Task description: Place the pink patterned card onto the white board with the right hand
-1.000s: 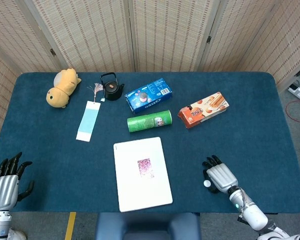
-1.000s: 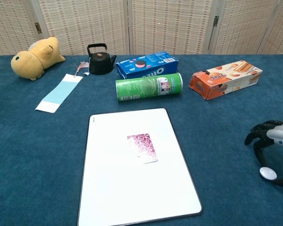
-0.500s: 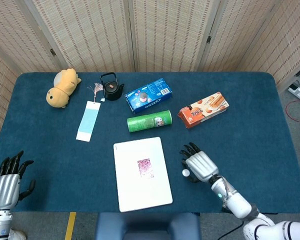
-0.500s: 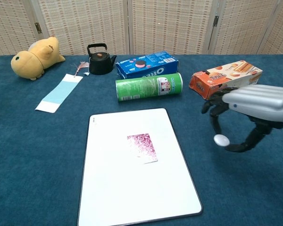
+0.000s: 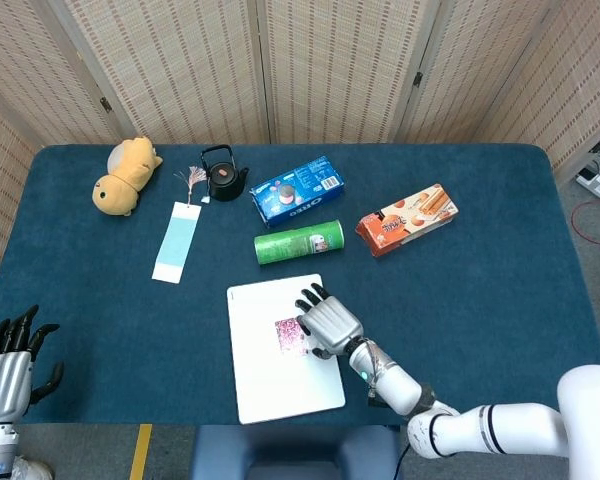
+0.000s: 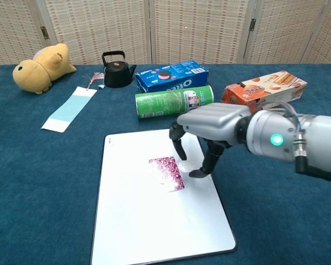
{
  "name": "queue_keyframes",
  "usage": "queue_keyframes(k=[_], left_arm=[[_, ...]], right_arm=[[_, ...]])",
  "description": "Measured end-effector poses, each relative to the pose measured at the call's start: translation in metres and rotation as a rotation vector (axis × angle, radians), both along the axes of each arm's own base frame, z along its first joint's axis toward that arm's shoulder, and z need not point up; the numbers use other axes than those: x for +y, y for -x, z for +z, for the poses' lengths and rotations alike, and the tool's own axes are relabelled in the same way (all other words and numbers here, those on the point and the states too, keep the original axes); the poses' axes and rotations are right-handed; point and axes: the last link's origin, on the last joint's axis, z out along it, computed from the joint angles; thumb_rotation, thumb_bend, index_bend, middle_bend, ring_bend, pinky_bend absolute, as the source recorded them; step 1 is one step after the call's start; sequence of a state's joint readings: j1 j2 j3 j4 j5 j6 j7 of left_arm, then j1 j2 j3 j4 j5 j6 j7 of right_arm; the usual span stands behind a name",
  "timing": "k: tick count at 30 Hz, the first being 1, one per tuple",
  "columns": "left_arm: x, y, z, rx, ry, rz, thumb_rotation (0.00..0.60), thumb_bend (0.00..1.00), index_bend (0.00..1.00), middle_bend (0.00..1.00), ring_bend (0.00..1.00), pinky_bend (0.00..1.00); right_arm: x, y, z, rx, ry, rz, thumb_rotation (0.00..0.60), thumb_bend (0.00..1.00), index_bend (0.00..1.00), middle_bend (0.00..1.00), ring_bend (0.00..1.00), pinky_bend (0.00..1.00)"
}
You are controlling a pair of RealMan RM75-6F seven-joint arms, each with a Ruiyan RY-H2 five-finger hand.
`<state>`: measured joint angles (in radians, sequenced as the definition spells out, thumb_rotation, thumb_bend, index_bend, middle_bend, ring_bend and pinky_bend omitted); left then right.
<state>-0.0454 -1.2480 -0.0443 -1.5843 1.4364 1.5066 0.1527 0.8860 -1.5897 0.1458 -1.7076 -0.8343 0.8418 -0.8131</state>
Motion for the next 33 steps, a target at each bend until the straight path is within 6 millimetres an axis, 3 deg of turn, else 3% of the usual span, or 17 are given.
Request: queue_keyframes(k=[6, 12, 18, 23, 29, 33], left_arm=[[-0.001, 0.003, 0.000, -0.002, 0.001, 0.009, 0.600, 0.44, 0.26, 0.06, 0.11, 0.00], [-0.001, 0.004, 0.000, -0.004, 0.000, 0.007, 0.600, 0.44, 0.26, 0.06, 0.10, 0.00], [-0.001, 0.006, -0.001, -0.004, 0.001, 0.012, 0.600, 0.44, 0.26, 0.06, 0.10, 0.00], [-0.002, 0.007, -0.001, -0.003, 0.001, 0.014, 0.600, 0.44, 0.26, 0.06, 0.11, 0.00], [-0.001, 0.008, 0.002, -0.004, -0.006, 0.015, 0.600, 0.44, 0.26, 0.06, 0.10, 0.00], [0.002, 0.007, 0.004, -0.006, -0.013, 0.012, 0.600, 0.44, 0.26, 0.06, 0.11, 0.00]], right_arm=[[-0.006, -0.017, -0.019, 0.042, 0.003, 0.012, 0.549, 0.36, 0.51, 0.19, 0.06, 0.03], [-0.012, -0.018, -0.026, 0.077, 0.026, 0.000, 0.547, 0.36, 0.50, 0.18, 0.08, 0.03], [-0.012, -0.020, -0.031, 0.094, 0.026, 0.003, 0.549, 0.36, 0.41, 0.16, 0.07, 0.03], [-0.011, -0.021, -0.031, 0.093, 0.027, 0.003, 0.546, 0.36, 0.27, 0.14, 0.06, 0.02], [-0.012, -0.019, -0.014, 0.045, 0.044, -0.023, 0.546, 0.36, 0.21, 0.13, 0.05, 0.02], [-0.015, -0.002, 0.017, -0.008, 0.108, -0.056, 0.547, 0.36, 0.21, 0.13, 0.05, 0.02]])
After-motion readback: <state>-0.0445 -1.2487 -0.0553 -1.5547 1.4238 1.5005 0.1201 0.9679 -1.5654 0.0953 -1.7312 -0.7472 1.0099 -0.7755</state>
